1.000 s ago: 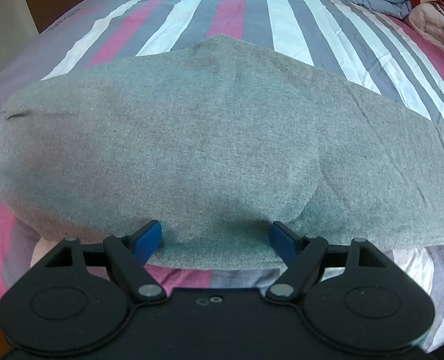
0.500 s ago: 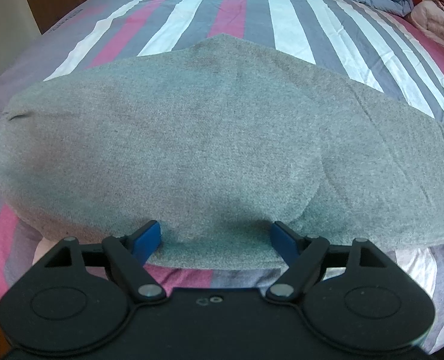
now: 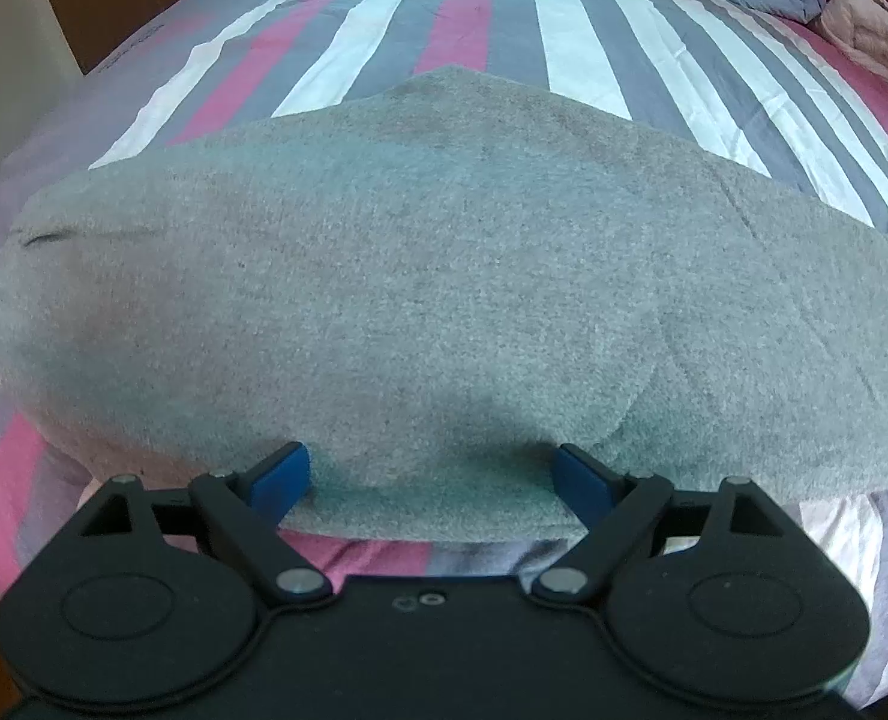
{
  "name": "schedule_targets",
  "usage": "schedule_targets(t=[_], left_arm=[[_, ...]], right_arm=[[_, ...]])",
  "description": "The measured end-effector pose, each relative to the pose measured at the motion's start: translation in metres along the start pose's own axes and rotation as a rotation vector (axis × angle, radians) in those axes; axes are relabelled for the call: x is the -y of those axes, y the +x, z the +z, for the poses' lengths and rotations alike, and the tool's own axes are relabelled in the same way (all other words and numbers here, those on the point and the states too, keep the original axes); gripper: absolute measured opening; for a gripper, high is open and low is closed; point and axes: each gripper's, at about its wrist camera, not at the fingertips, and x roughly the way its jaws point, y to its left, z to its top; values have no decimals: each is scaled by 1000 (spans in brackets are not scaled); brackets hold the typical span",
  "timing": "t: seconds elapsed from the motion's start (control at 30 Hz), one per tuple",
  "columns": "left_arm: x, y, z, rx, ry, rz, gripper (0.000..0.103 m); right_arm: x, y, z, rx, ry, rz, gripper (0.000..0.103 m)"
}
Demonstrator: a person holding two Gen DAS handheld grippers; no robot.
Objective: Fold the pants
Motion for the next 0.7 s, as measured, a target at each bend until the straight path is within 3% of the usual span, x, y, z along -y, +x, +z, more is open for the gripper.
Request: schedule_targets(t=[0.03,0.1,0.17,0.27,0.47,0.7], left_arm=[[-1,-1,0,2,-6,-3,81],[-2,-4,0,8,-6,-7,81],[-3,-7,0,17,-7,-10,81],[-4,-10,0,21,-21,-14,80],[-6,-22,-4,25,-32,-53,81],[-1,-5,0,13,-2,-13,82]], right_arm=[[3,-3,4,-5,28,-1,27],[5,-17,7,37,27,-21,33],[7,-31,5,31,15,15,34],[-6,-45,-6,-14,15,136,34],[-91,-22,-28,-165,-237,287,34],[-113,-13,-82,-334,-172,383,34]])
